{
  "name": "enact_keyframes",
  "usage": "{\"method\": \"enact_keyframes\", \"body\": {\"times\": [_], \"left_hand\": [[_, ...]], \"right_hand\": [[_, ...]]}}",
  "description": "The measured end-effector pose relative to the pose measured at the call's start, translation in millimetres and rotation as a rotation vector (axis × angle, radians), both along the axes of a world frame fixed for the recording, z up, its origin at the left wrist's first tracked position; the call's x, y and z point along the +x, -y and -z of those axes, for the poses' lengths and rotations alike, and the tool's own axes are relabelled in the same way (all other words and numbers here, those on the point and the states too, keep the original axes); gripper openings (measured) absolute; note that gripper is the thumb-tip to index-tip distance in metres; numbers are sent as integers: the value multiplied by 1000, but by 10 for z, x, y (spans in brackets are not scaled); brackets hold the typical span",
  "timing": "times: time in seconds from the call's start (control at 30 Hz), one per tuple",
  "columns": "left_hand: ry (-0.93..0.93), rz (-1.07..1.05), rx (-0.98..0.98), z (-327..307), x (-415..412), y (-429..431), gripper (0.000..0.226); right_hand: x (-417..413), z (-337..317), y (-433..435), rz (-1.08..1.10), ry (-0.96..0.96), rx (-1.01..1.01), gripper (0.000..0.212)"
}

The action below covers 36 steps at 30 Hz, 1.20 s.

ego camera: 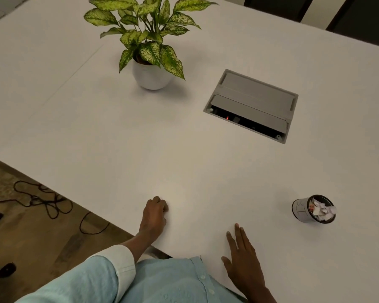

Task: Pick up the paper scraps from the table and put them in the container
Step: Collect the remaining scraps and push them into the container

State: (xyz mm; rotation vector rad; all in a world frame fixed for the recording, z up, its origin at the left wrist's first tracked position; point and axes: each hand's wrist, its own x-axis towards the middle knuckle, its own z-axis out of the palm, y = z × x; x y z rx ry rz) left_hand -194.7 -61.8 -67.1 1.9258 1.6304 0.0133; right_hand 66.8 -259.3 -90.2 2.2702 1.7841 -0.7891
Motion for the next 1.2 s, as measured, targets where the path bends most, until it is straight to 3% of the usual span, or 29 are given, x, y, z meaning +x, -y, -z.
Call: {"method": "enact_keyframes", "body": {"times": [0.2,0.33,0.4,0.6,0.77,1.1,1.2], "left_hand": [[242,-174,-95,-143,283,-136,30],[622,-455,-414,-371,675,-204,25],[712,-479,-504,-469,873,-209,22],[710,-396,-631,-632,1402,18,25],[717,-391,-730,-624,1695,196,27],[803,-370,-867,-602,2131,249,26],[820,-256,-858,-565,2208,234,26]], "right_hand": [[-8,-41,-36,90,-83,44,67],[-19,-223,-229,418,-282,255,38],[-33,-361,-379,625,-444,401,28],[-14,-742,-652,801,-662,631,33],[137,-829,-576,764,-571,701,17],[574,-856,-406,853,-555,710,11],[747,-842,-400,884,-526,719,12]]}}
